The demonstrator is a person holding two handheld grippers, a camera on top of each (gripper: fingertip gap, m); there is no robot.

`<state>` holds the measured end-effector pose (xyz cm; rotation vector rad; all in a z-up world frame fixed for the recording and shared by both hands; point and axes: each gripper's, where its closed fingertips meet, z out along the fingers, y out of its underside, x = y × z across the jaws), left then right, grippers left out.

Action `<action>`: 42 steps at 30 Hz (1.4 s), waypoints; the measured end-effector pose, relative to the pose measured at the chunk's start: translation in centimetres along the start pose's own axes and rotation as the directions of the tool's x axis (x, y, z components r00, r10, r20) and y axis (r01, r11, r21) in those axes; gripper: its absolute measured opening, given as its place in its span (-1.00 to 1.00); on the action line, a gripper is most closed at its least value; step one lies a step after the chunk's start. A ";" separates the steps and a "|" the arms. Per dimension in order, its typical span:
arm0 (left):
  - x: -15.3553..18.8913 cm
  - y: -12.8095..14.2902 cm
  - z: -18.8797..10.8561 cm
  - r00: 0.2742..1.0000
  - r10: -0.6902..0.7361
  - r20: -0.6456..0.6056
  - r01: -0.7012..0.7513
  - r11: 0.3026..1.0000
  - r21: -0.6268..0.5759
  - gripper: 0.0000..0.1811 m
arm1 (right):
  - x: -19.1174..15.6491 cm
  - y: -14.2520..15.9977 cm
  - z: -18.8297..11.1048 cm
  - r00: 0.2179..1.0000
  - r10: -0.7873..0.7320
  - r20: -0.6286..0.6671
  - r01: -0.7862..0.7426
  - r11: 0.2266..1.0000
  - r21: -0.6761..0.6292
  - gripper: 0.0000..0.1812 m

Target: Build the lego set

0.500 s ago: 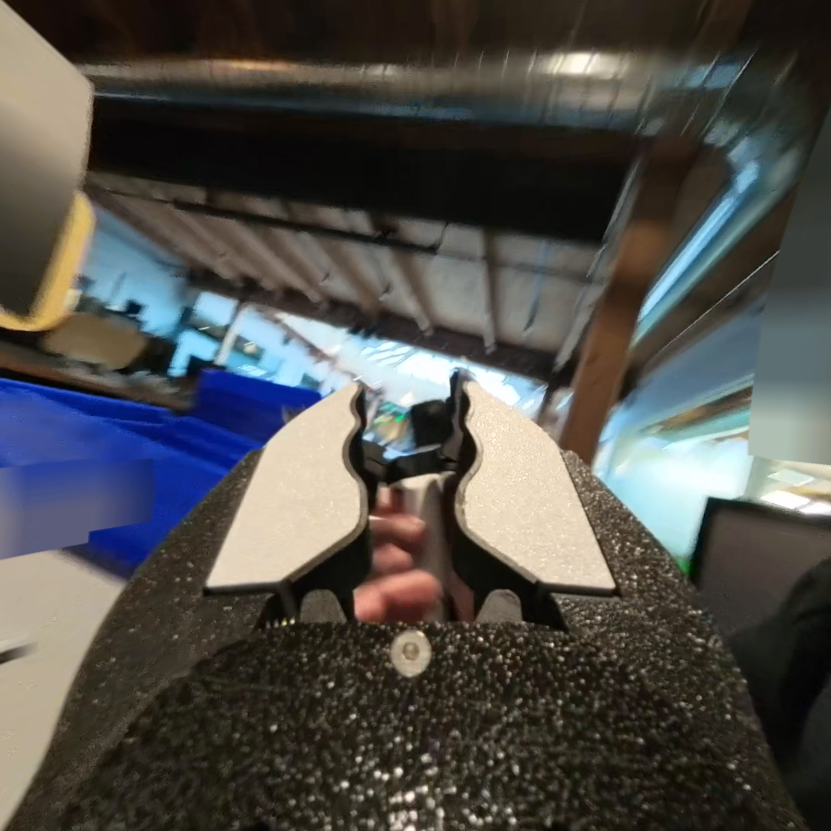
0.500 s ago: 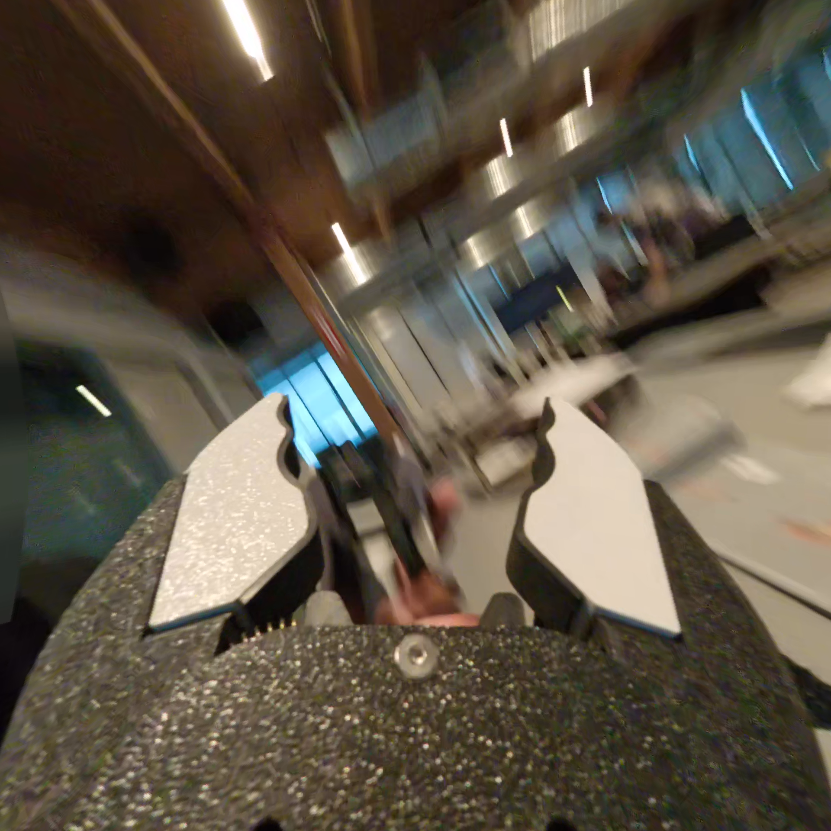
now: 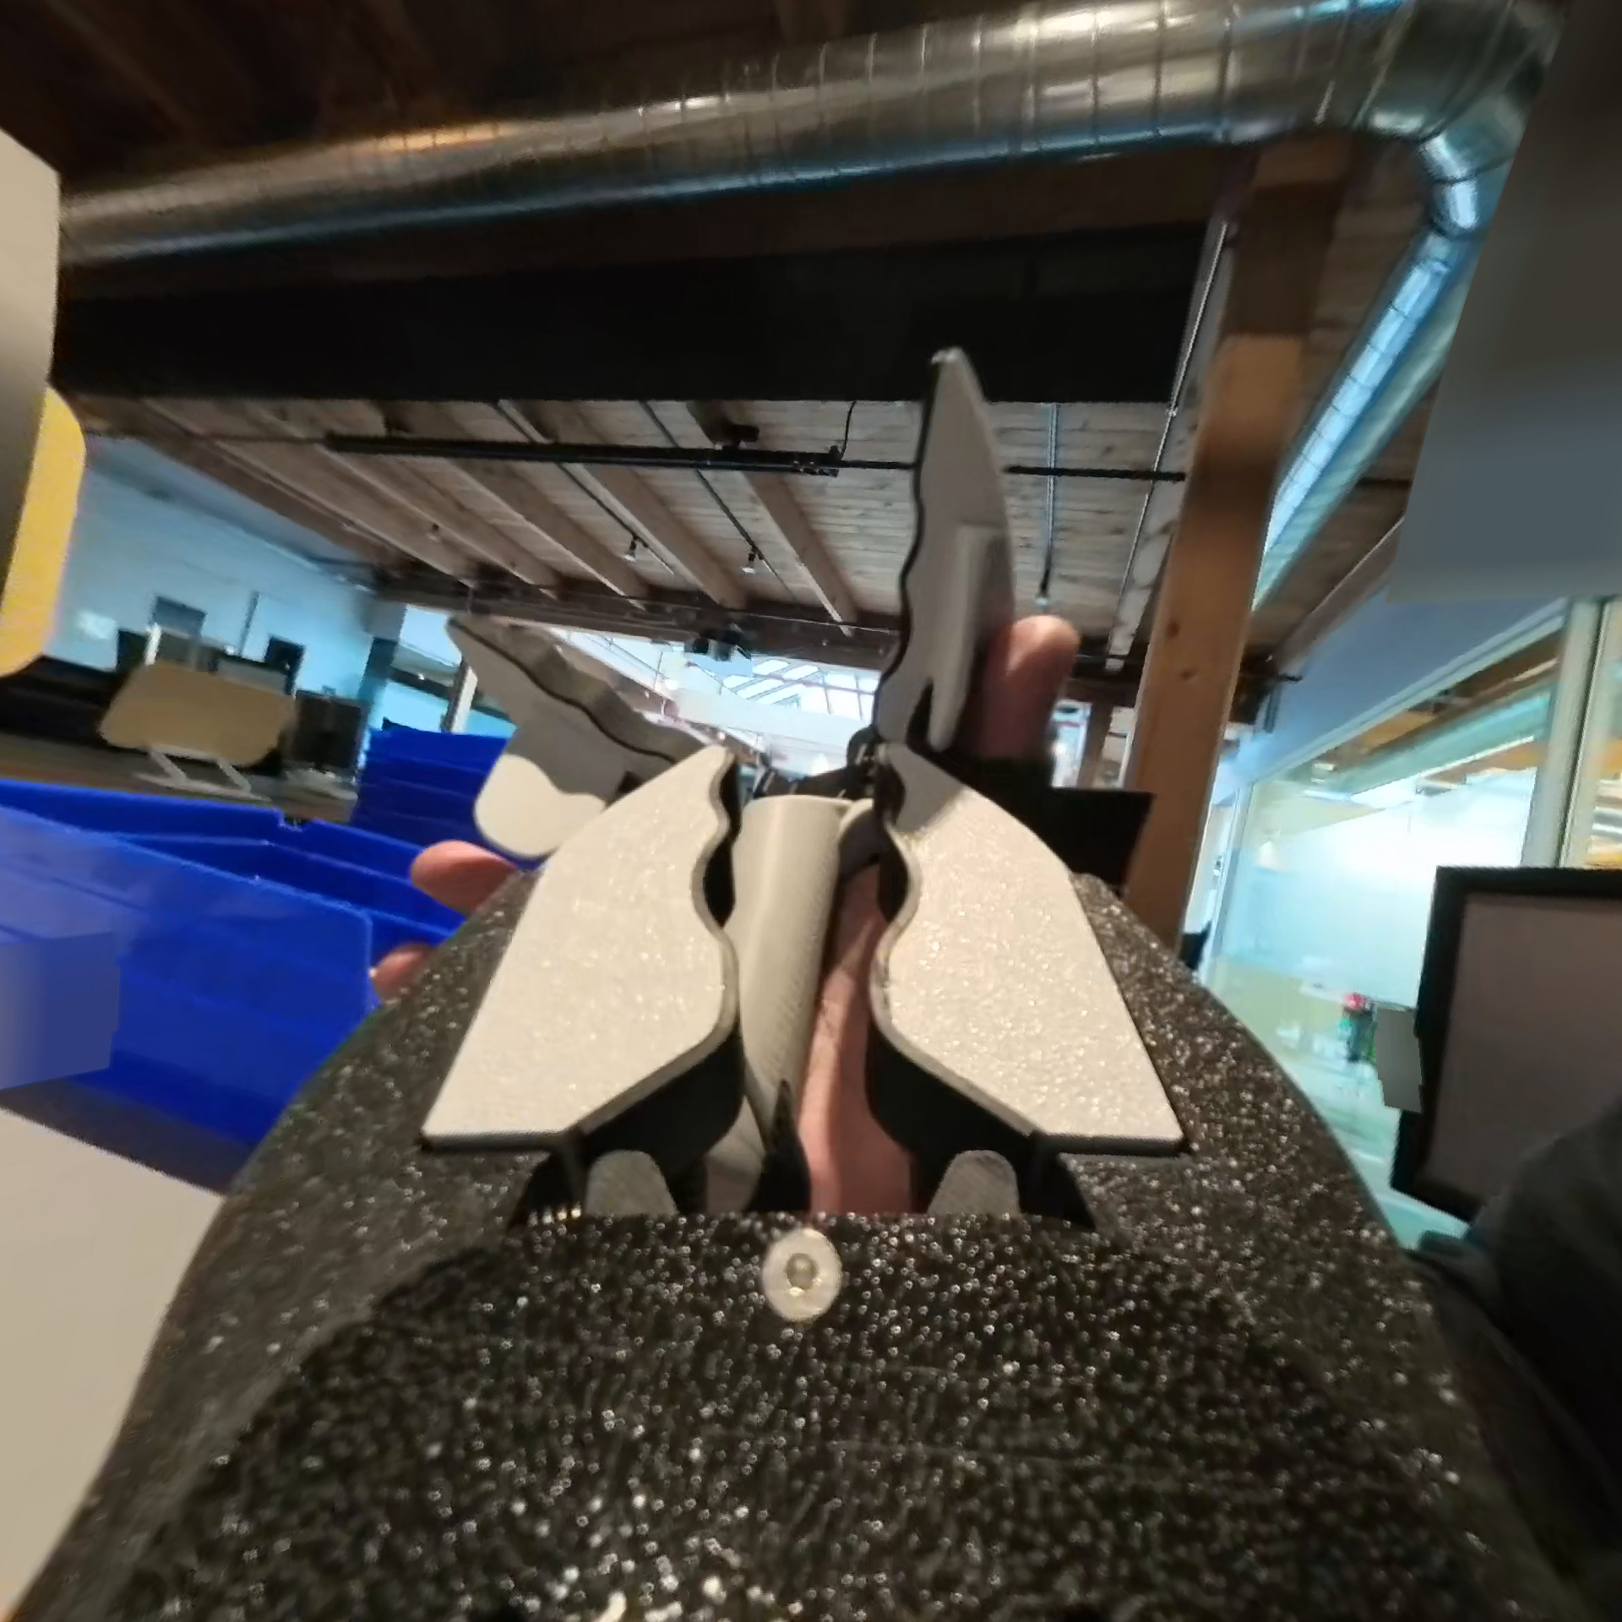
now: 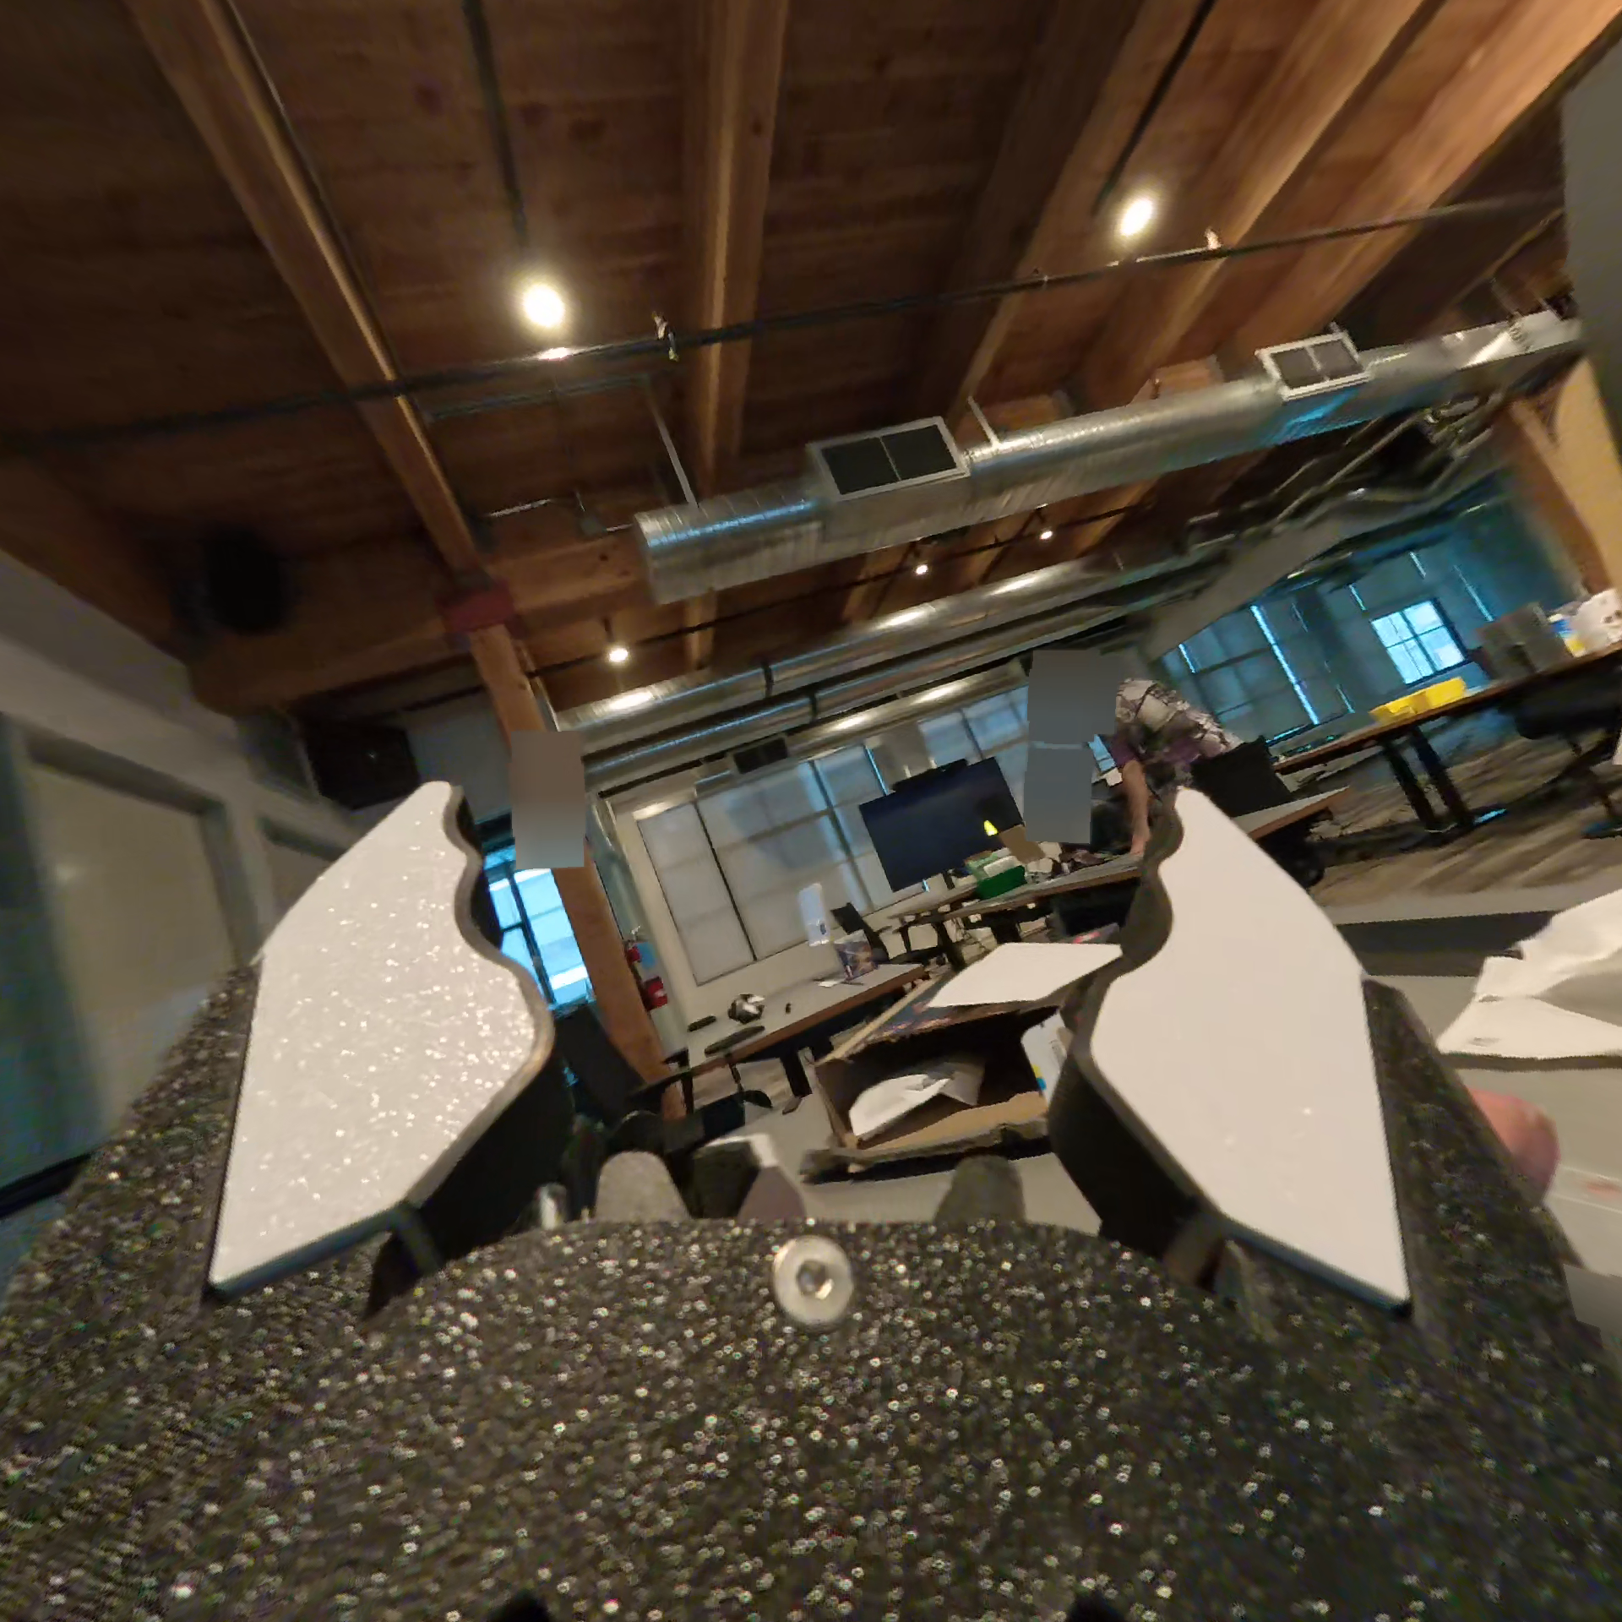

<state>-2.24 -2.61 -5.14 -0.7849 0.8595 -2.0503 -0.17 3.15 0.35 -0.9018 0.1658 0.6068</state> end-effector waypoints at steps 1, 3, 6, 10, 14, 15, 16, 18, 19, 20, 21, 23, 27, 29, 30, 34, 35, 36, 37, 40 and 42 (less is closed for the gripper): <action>0.0 0.1 0.1 1.000 -0.005 -0.001 0.005 1.000 -0.004 -0.70 | -0.2 0.2 0.2 1.000 -0.005 -0.003 0.005 1.000 -0.013 0.50; -0.1 0.3 0.2 1.000 -0.020 -0.005 0.020 1.000 -0.004 -0.72 | -0.3 0.4 0.3 1.000 -0.015 -0.010 0.015 1.000 -0.025 0.45; -0.4 0.5 0.0 0.997 -0.074 -0.010 0.074 0.997 -0.002 -0.76 | -0.4 0.3 0.0 0.999 -0.029 -0.016 0.029 0.999 -0.015 0.32; -0.6 0.5 -0.2 0.980 -0.194 -0.050 0.195 0.981 0.007 -0.78 | -0.6 -0.5 -0.2 1.000 -0.014 -0.004 0.014 1.000 0.001 0.28; 0.1 1.0 0.0 0.966 -0.246 -0.082 0.245 0.969 -0.021 -0.76 | -1.5 -0.7 -0.1 0.999 -0.040 0.031 0.040 0.999 -0.004 0.22; 0.2 1.0 0.0 0.963 -0.254 -0.091 0.252 0.967 -0.027 -0.76 | -1.8 -0.7 0.0 0.999 -0.030 0.043 0.031 0.999 -0.009 0.22; 0.4 1.0 0.0 0.963 -0.250 -0.099 0.247 0.968 -0.033 -0.75 | -1.9 -0.8 0.0 0.998 -0.019 0.054 0.019 1.000 -0.008 0.20; 0.7 1.0 0.1 0.969 -0.228 -0.099 0.225 0.974 -0.038 -0.72 | -2.0 -1.1 -0.2 0.997 0.012 0.070 -0.012 1.000 -0.001 0.13; 0.9 1.0 0.1 0.971 -0.217 -0.097 0.214 0.976 -0.039 -0.70 | -1.9 -1.2 -0.4 0.997 0.020 0.075 -0.020 1.000 0.000 0.11; 0.9 0.8 0.0 0.973 -0.210 -0.092 0.208 0.978 -0.034 -0.66 | -1.9 -1.6 -0.6 0.996 0.019 0.087 -0.020 1.000 0.009 0.09; 0.9 0.5 -0.3 0.975 -0.208 -0.083 0.208 0.978 -0.009 -0.66 | -1.5 -2.3 -0.9 0.996 0.020 0.085 -0.022 0.999 0.027 0.08; 1.4 -0.2 -0.8 0.958 -0.262 -0.114 0.267 0.963 0.036 -0.72 | -1.1 -3.5 -1.5 0.995 0.033 0.098 -0.038 0.998 0.053 0.08; 1.3 -0.3 -1.1 0.944 -0.304 -0.126 0.315 0.946 0.081 -0.76 | -0.9 -4.3 -1.9 0.995 -0.005 0.098 -0.003 0.997 0.078 0.15; 1.1 -0.6 -1.2 0.946 -0.300 -0.126 0.312 0.946 0.085 -0.77 | -0.7 -4.5 -2.0 0.995 -0.054 0.081 0.049 0.996 0.071 0.22; 0.8 -0.7 -1.3 0.953 -0.282 -0.114 0.291 0.953 0.078 -0.77 | -0.1 -4.9 -2.0 0.992 -0.117 0.035 0.113 0.989 0.096 0.29; -2.0 -1.1 -2.0 0.996 -0.092 0.010 0.092 0.995 -0.037 -0.76 | 1.6 -4.6 -2.2 0.967 -0.251 -0.046 0.248 0.967 -0.063 0.34; -3.3 -1.0 -2.2 0.998 -0.015 0.056 0.022 0.992 -0.121 -0.74 | 1.9 -4.3 -2.4 0.962 -0.269 -0.041 0.264 0.959 -0.102 0.31; -4.6 -0.8 -2.6 0.993 0.069 0.094 -0.046 0.974 -0.220 -0.73 | 2.3 -3.9 -2.7 0.959 -0.281 -0.040 0.273 0.951 -0.146 0.28; -5.7 -0.2 -3.2 0.982 0.155 0.107 -0.110 0.933 -0.343 -0.72 | 2.6 -3.5 -3.1 0.958 -0.286 -0.035 0.275 0.944 -0.182 0.24; -8.3 2.9 -6.7 0.931 0.363 0.019 -0.243 0.658 -0.713 -0.65 | 3.9 -2.8 -4.6 0.962 -0.271 -0.043 0.254 0.937 -0.238 0.18; -9.5 4.7 -9.7 0.890 0.450 -0.071 -0.284 0.428 -0.858 -0.60 | 5.0 -2.6 -5.6 0.966 -0.252 -0.065 0.228 0.941 -0.252 0.14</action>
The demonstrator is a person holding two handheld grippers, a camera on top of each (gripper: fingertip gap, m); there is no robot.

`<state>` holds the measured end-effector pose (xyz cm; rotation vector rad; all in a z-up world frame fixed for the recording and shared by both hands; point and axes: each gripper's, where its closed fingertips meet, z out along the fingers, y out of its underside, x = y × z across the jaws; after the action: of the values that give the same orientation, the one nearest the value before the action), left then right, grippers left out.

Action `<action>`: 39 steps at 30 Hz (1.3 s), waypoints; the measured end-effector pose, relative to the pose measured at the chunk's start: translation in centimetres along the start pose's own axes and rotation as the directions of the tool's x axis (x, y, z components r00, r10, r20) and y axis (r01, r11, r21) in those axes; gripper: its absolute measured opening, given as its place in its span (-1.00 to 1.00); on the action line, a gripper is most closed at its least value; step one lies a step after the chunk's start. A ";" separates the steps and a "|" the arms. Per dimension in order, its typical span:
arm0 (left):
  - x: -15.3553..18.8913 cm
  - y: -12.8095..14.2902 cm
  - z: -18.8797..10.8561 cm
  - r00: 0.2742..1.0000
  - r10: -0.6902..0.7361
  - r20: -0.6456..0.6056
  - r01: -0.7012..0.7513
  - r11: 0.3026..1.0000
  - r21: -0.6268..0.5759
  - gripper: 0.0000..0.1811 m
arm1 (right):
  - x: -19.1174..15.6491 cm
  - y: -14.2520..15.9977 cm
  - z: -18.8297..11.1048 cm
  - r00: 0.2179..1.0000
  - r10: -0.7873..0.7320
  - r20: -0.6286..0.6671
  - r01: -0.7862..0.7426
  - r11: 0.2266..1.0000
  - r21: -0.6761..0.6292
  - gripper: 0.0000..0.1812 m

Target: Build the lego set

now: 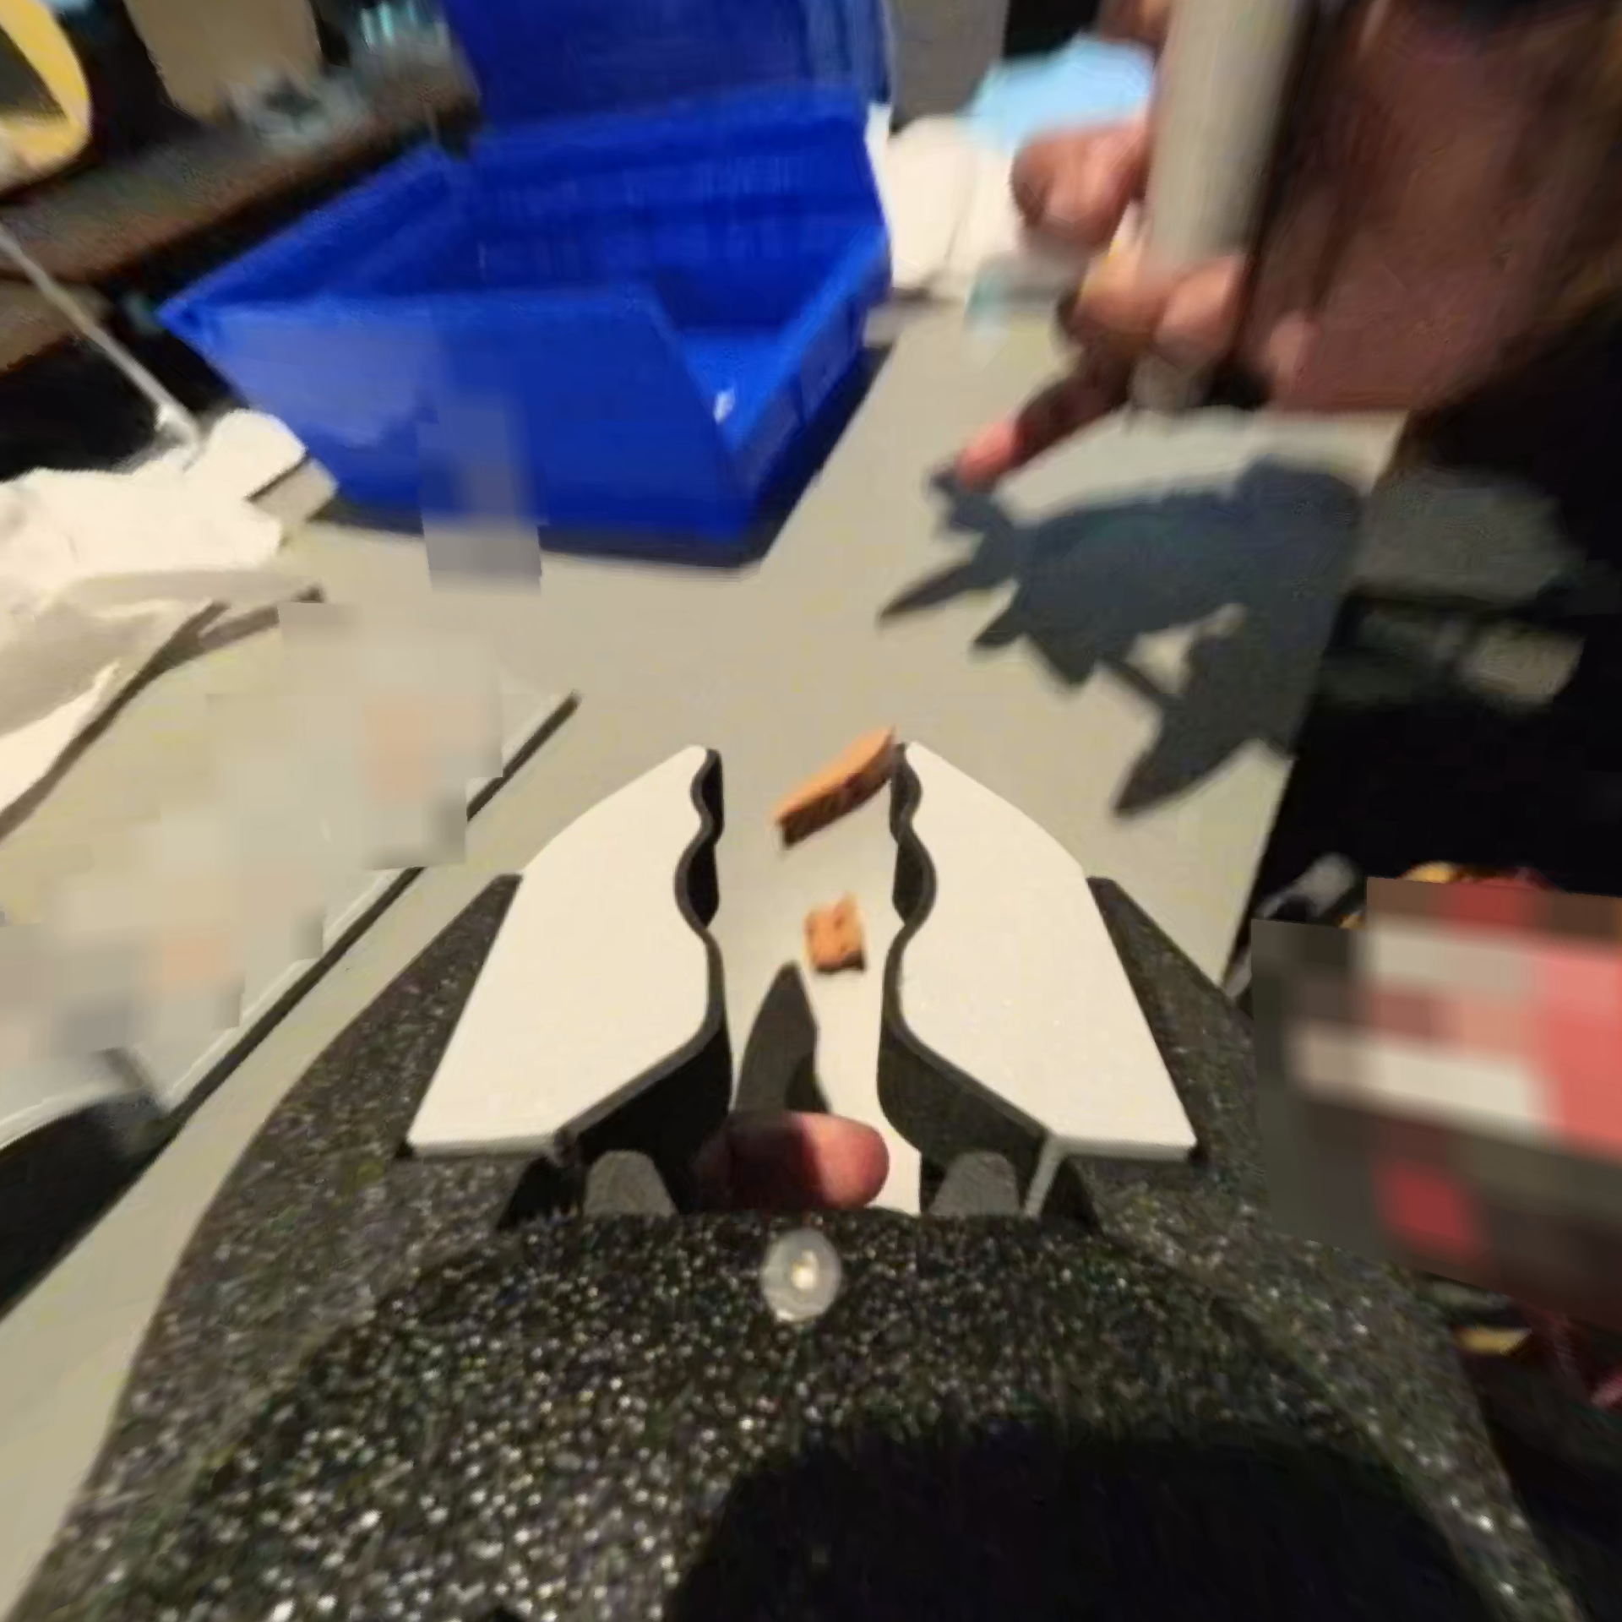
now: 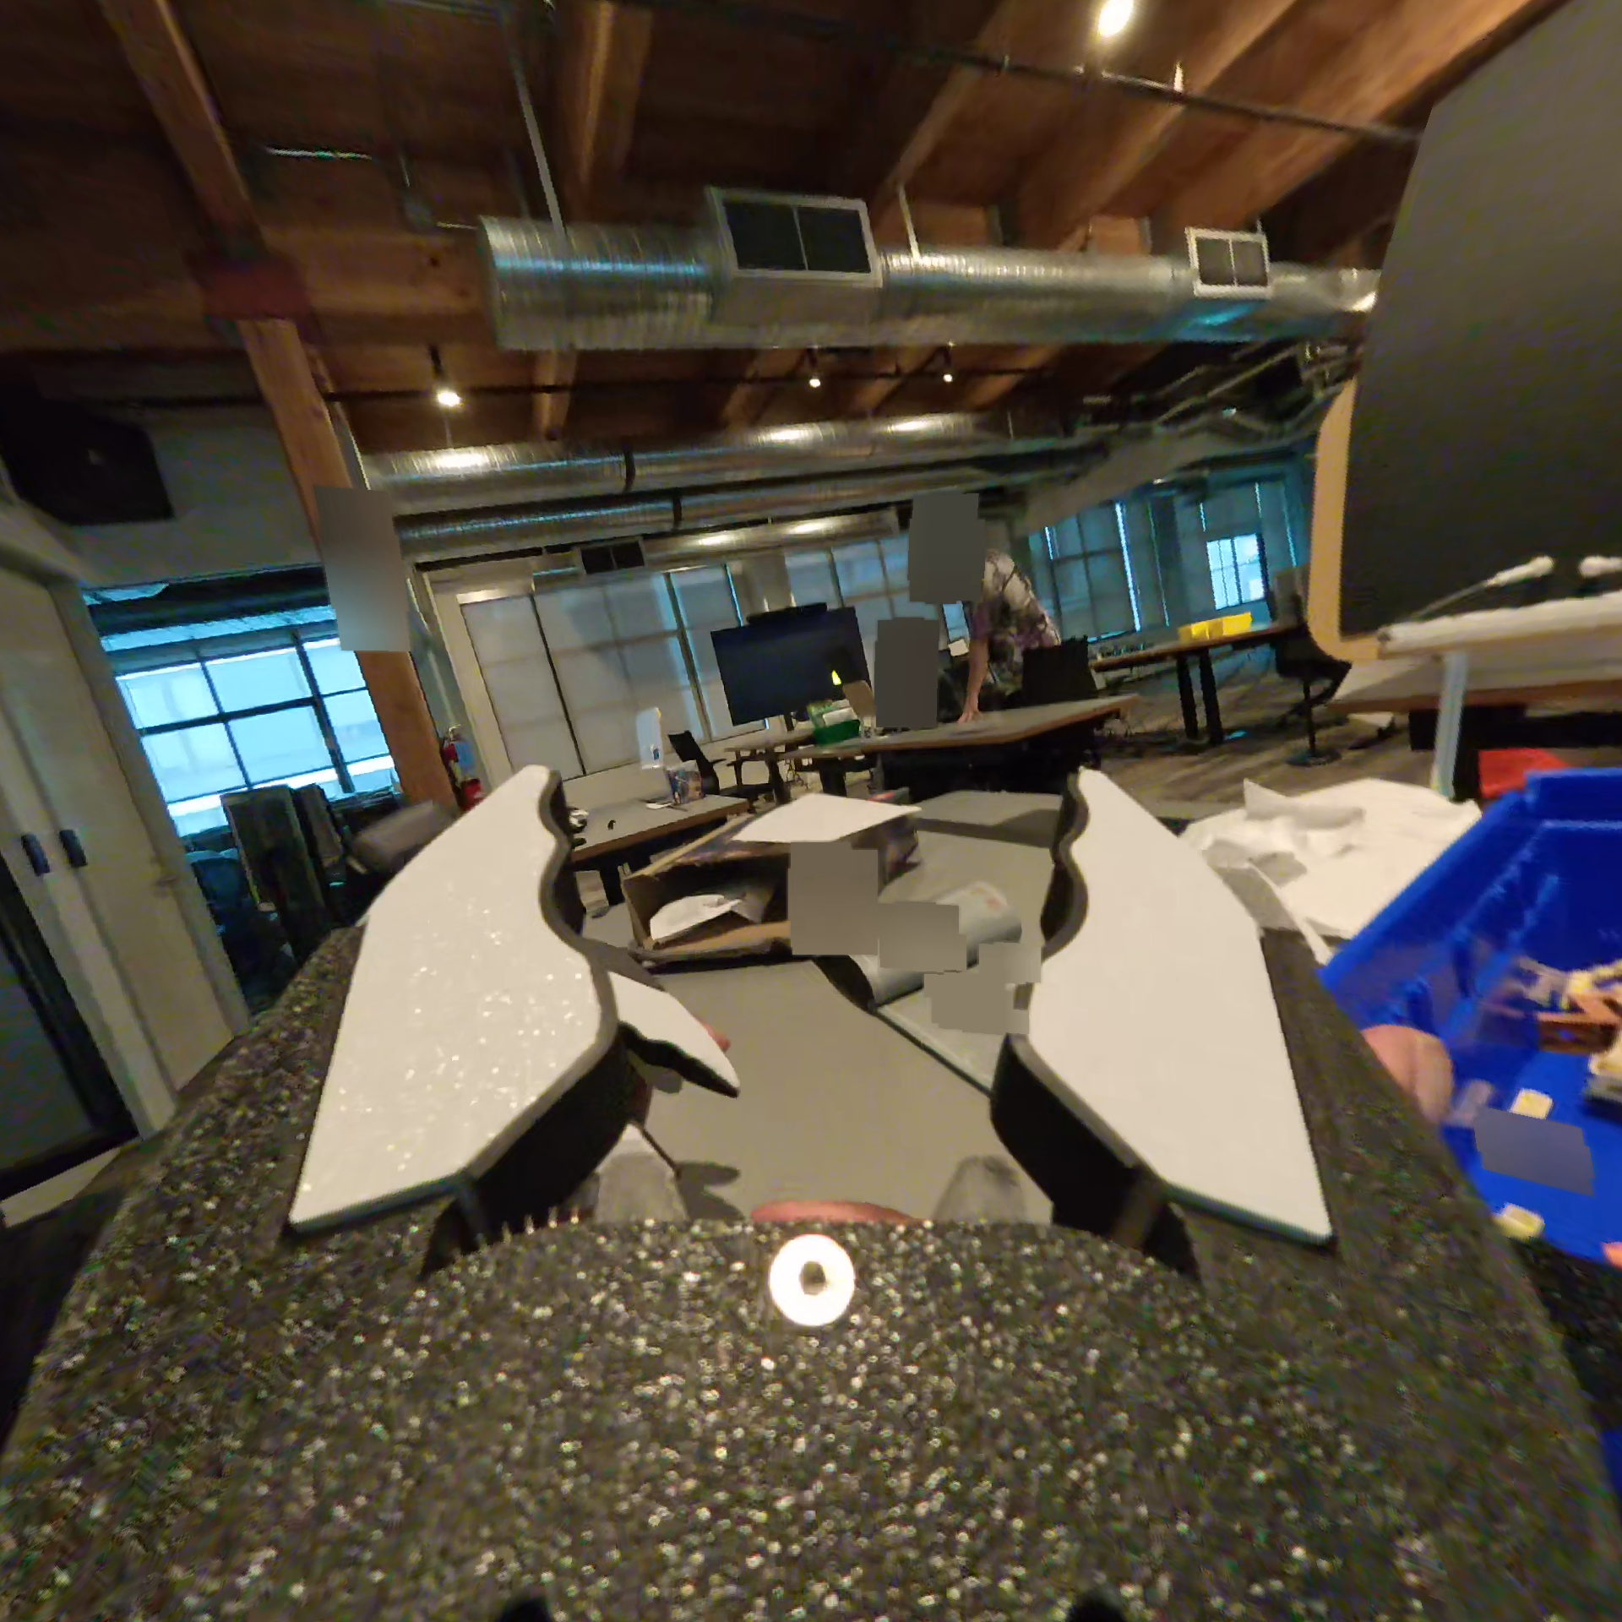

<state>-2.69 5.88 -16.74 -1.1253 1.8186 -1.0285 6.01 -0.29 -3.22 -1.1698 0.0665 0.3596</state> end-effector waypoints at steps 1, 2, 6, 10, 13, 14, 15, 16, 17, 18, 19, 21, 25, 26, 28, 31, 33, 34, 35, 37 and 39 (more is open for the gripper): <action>-0.5 1.2 -0.1 0.998 0.049 0.041 -0.046 0.996 -0.071 -0.60 | 0.5 0.3 -0.3 1.000 0.008 -0.008 -0.008 1.000 -0.010 0.13; -0.7 2.1 -0.2 0.995 0.081 0.063 -0.073 0.990 -0.123 -0.60 | 0.9 0.7 -0.5 1.000 0.010 -0.014 -0.010 1.000 -0.020 0.12; 0.5 4.4 0.0 0.998 0.055 -0.001 -0.054 0.973 -0.222 -0.64 | 1.6 2.1 -0.8 1.000 0.015 -0.019 -0.016 0.998 -0.066 0.10; 0.8 6.2 0.9 0.998 0.056 -0.015 -0.058 0.955 -0.290 -0.68 | 1.5 3.9 -0.7 1.000 0.001 -0.005 -0.002 0.991 -0.137 0.09; 0.5 6.3 1.3 0.997 0.078 -0.008 -0.077 0.947 -0.312 -0.76 | 1.0 5.5 -0.3 1.000 -0.007 0.021 0.011 0.980 -0.197 0.09; 0.6 6.3 1.4 0.996 0.082 -0.015 -0.083 0.945 -0.316 -0.78 | 0.9 6.0 -0.2 0.999 -0.009 0.031 0.015 0.976 -0.216 0.09; 0.6 6.3 1.6 0.996 0.088 -0.023 -0.090 0.943 -0.321 -0.82 | 0.7 6.4 -0.1 0.999 -0.015 0.042 0.024 0.972 -0.233 0.07; 0.6 6.3 1.7 0.995 0.098 -0.029 -0.102 0.940 -0.326 -0.87 | 0.4 6.9 0.1 0.998 -0.025 0.055 0.038 0.968 -0.249 0.06; 0.5 6.4 1.8 0.993 0.110 -0.032 -0.114 0.936 -0.332 -0.93 | 0.1 7.3 0.1 0.997 -0.042 0.072 0.059 0.962 -0.265 0.04; 0.5 6.3 1.9 0.992 0.125 -0.030 -0.128 0.935 -0.332 -0.95 | -0.2 7.7 0.2 0.994 -0.064 0.090 0.087 0.955 -0.283 0.02; 0.4 6.3 2.0 0.990 0.135 -0.033 -0.138 0.933 -0.332 -0.95 | -0.5 8.1 0.2 0.990 -0.094 0.106 0.122 0.946 -0.300 0.00; 0.3 6.2 2.1 0.989 0.142 -0.033 -0.145 0.934 -0.328 -0.95 | -1.4 8.9 0.2 0.975 -0.158 0.157 0.202 0.923 -0.326 -0.04; 0.3 5.6 1.9 0.993 0.107 -0.044 -0.115 0.957 -0.266 -0.95 | -3.1 11.2 -0.2 0.915 -0.278 0.293 0.382 0.832 -0.403 -0.13; 0.5 5.0 1.7 0.995 0.074 -0.063 -0.086 0.970 -0.228 -0.95 | -3.5 12.0 -0.4 0.895 -0.300 0.330 0.424 0.802 -0.421 -0.14; 1.0 3.4 0.8 0.992 -0.011 -0.126 -0.008 0.990 -0.144 -0.95 | -4.2 13.0 -0.6 0.852 -0.344 0.395 0.504 0.746 -0.435 -0.27; 1.6 1.3 -0.8 0.969 -0.082 -0.233 0.060 0.993 -0.098 -0.95 | -5.7 14.2 -0.8 0.801 -0.346 0.489 0.567 0.702 -0.432 -0.45; 1.8 0.2 -1.5 0.956 -0.091 -0.277 0.067 0.993 -0.095 -0.95 | -6.4 15.1 -0.8 0.792 -0.311 0.526 0.570 0.687 -0.451 -0.54; 2.0 -0.2 -1.8 0.948 -0.087 -0.307 0.060 0.994 -0.096 -0.95 | -6.6 15.5 -0.6 0.789 -0.305 0.533 0.573 0.678 -0.460 -0.58; 2.3 -0.6 -1.9 0.941 -0.073 -0.330 0.044 0.994 -0.095 -0.95 | -6.6 15.7 -0.4 0.790 -0.310 0.529 0.575 0.674 -0.463 -0.60; 2.6 -1.1 -2.0 0.938 -0.040 -0.345 0.007 0.995 -0.096 -0.95 | -6.8 15.7 0.1 0.796 -0.319 0.515 0.568 0.688 -0.452 -0.62; 2.6 -1.3 -1.9 0.938 -0.018 -0.345 -0.016 0.995 -0.095 -0.95 | -6.7 15.4 0.6 0.814 -0.313 0.489 0.541 0.713 -0.446 -0.62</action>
<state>-4.85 3.52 -15.30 -1.0505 2.1642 -1.2100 -5.17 3.84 -15.07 -1.6402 -0.7093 0.1719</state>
